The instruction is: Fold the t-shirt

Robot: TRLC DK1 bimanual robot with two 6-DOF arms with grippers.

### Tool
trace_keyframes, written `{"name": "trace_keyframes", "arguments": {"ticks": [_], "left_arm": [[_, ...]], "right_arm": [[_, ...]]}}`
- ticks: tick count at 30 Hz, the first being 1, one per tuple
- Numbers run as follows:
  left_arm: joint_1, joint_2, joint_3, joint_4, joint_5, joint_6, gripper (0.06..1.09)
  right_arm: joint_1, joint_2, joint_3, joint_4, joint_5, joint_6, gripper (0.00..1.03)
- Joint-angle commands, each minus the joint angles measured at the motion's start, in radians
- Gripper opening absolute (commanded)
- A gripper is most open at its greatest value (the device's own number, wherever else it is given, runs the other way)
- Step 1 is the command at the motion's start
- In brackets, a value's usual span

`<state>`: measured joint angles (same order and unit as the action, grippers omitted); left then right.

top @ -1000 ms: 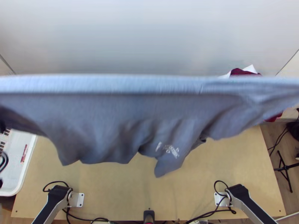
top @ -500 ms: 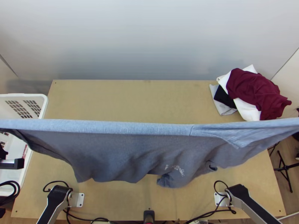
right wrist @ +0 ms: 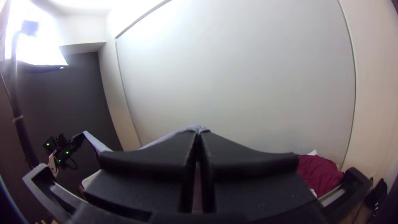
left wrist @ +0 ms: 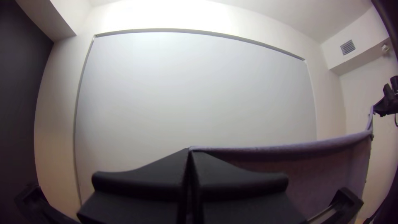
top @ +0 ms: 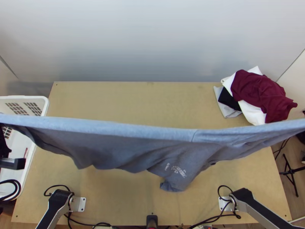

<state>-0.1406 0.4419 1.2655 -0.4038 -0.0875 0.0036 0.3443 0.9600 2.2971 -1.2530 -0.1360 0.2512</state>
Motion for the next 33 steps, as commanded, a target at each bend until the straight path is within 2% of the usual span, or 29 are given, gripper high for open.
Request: {"name": "trace_keyframes", "arguments": {"ticks": [1, 4, 9, 15, 22, 27, 33], "left_arm": [[0.003, -0.022, 0.023, -0.046, 0.057, -0.037, 0.10], [0.013, -0.023, 0.048, -0.017, 0.055, -0.053, 0.10], [0.093, 0.014, 0.101, 0.141, 0.068, -0.054, 0.10], [0.096, 0.113, 0.278, 0.141, 0.068, -0.076, 0.09], [0.144, 0.141, 0.413, 0.135, 0.068, -0.106, 0.09], [0.156, 0.144, 0.480, 0.077, 0.078, -0.109, 0.09], [0.159, 0.103, 0.459, -0.081, 0.117, -0.151, 0.09]], "right_arm": [[0.004, -0.026, 0.018, -0.026, -0.040, 0.013, 0.03], [-0.014, -0.058, 0.021, 0.035, -0.040, 0.017, 0.03], [-0.037, -0.081, 0.024, 0.187, -0.040, 0.019, 0.03], [-0.031, -0.070, 0.035, 0.333, -0.039, 0.020, 0.03], [-0.060, -0.102, 0.036, 0.463, -0.039, 0.063, 0.03], [-0.068, -0.129, 0.038, 0.446, -0.039, 0.066, 0.03], [-0.048, -0.141, 0.038, 0.285, -0.043, 0.063, 0.03]]}}
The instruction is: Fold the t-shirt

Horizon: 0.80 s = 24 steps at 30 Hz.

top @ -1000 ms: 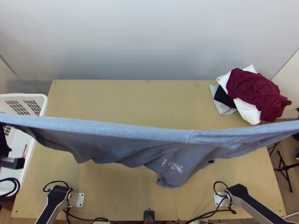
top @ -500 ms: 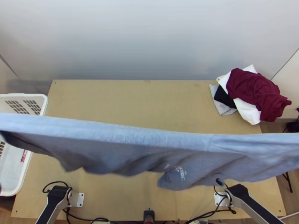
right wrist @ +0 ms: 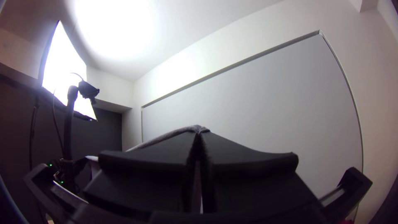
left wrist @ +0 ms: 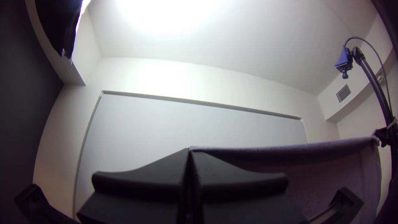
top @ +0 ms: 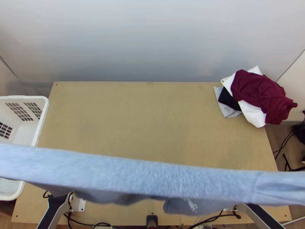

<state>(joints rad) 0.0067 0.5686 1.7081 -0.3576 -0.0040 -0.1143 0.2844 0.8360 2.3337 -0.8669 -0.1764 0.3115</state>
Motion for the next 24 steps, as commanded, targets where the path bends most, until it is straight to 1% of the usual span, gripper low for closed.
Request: {"name": "trace_keyframes", "arguments": {"ticks": [1, 3, 5, 7, 9, 11, 14, 15, 16, 19, 24], "left_arm": [[0.012, -0.038, -0.010, -0.142, 0.033, -0.033, 0.09], [0.013, -0.081, -0.096, -0.146, 0.039, -0.036, 0.09], [0.018, -0.134, -0.206, -0.144, 0.075, -0.036, 0.09], [0.041, -0.191, -0.326, -0.118, 0.107, -0.033, 0.09], [0.062, -0.236, -0.447, -0.064, 0.118, -0.021, 0.09], [0.067, -0.269, -0.564, -0.003, 0.121, 0.005, 0.09], [0.068, -0.306, -0.729, 0.114, 0.127, 0.039, 0.09], [0.067, -0.309, -0.778, 0.160, 0.127, 0.061, 0.09], [0.068, -0.309, -0.826, 0.220, 0.125, 0.071, 0.09], [0.067, -0.269, -0.933, 0.394, 0.125, 0.091, 0.09], [0.059, -0.087, -0.982, 0.621, 0.105, 0.094, 0.09]], "right_arm": [[0.018, -0.014, 0.001, -0.132, -0.003, -0.003, 0.03], [0.045, -0.012, -0.019, -0.208, -0.003, -0.031, 0.03], [0.084, -0.005, -0.048, -0.314, -0.003, -0.065, 0.03], [0.095, 0.005, -0.094, -0.385, -0.002, -0.088, 0.03], [0.108, -0.011, -0.194, -0.406, 0.017, -0.135, 0.03], [0.110, -0.038, -0.312, -0.389, 0.029, -0.175, 0.03], [0.110, -0.113, -0.570, -0.273, 0.034, -0.261, 0.03], [0.110, -0.137, -0.656, -0.202, 0.045, -0.284, 0.03], [0.110, -0.152, -0.732, -0.136, 0.060, -0.292, 0.03], [0.108, -0.153, -0.902, 0.040, 0.069, -0.319, 0.03], [0.065, -0.097, -1.113, 0.332, 0.068, -0.328, 0.03]]}}
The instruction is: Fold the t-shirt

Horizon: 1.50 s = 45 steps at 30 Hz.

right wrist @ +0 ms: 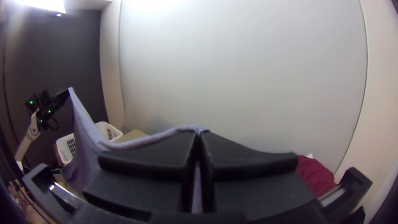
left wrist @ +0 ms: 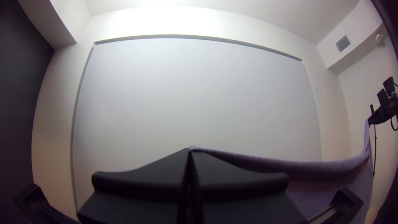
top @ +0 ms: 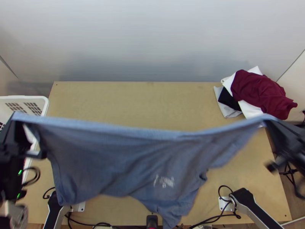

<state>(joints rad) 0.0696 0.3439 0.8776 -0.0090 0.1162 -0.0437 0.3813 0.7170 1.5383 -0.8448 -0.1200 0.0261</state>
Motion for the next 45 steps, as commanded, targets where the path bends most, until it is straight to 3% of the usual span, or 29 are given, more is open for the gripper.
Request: {"name": "trace_keyframes", "arguments": {"ticks": [1, 10, 18, 28, 34, 39, 45], "left_arm": [[-0.017, 0.179, -0.152, 0.302, -0.027, 0.025, 0.09], [-0.166, 0.669, -0.080, 0.615, -0.253, 0.148, 0.09], [-0.192, 1.144, 0.185, 0.721, -0.297, 0.248, 0.09], [-0.152, 1.541, 0.454, 0.779, -0.323, 0.383, 0.09], [-0.122, 1.696, 0.570, 0.779, -0.345, 0.392, 0.09], [-0.111, 1.767, 0.609, 0.774, -0.362, 0.389, 0.09], [-0.114, 1.785, 0.558, 0.770, -0.378, 0.409, 0.09]], "right_arm": [[-0.051, 0.048, -0.348, 0.377, 0.011, -0.041, 0.03], [-0.206, 0.400, -0.440, 0.857, 0.010, -0.035, 0.03], [-0.231, 0.746, -0.359, 1.133, 0.011, -0.112, 0.03], [-0.279, 1.122, -0.038, 1.179, 0.031, -0.167, 0.03], [-0.286, 1.253, 0.077, 1.218, 0.091, -0.158, 0.03], [-0.283, 1.306, 0.097, 1.218, 0.157, -0.146, 0.03], [-0.234, 1.271, -0.029, 1.216, 0.218, -0.129, 0.03]]}}
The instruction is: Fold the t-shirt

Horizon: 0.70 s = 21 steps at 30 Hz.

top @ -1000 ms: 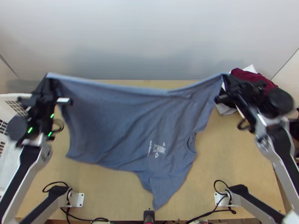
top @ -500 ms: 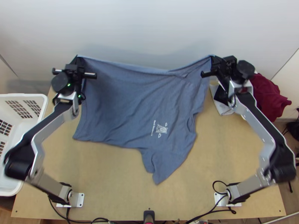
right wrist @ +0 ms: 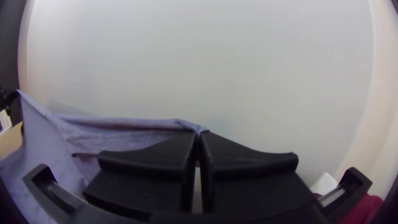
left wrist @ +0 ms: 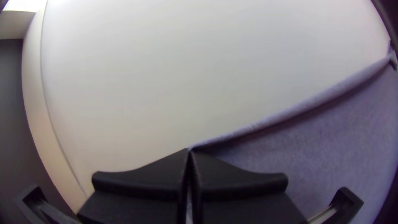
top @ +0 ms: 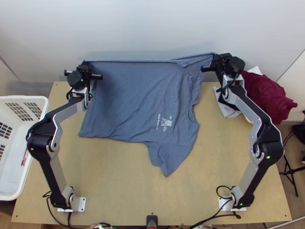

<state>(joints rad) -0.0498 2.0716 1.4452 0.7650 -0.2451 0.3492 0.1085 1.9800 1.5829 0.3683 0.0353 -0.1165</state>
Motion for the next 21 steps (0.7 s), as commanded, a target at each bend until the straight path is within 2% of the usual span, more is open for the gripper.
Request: {"name": "trace_keyframes", "arguments": {"ticks": [1, 11, 17, 21], "left_arm": [[0.004, 0.058, -0.023, -0.004, -0.017, 0.030, 0.09], [-0.032, 0.045, -0.160, -0.001, -0.045, 0.146, 0.09], [-0.018, 0.033, -0.213, -0.001, -0.048, 0.194, 0.09], [-0.013, 0.025, -0.275, -0.001, -0.046, 0.251, 0.09]], "right_arm": [[0.054, -0.015, -0.112, 0.004, 0.064, 0.015, 0.03], [0.195, -0.257, -0.439, -0.042, 0.126, -0.003, 0.03], [0.220, -0.357, -0.500, -0.305, 0.141, 0.017, 0.03], [0.229, -0.414, -0.606, -0.313, 0.144, 0.017, 0.03]]}}
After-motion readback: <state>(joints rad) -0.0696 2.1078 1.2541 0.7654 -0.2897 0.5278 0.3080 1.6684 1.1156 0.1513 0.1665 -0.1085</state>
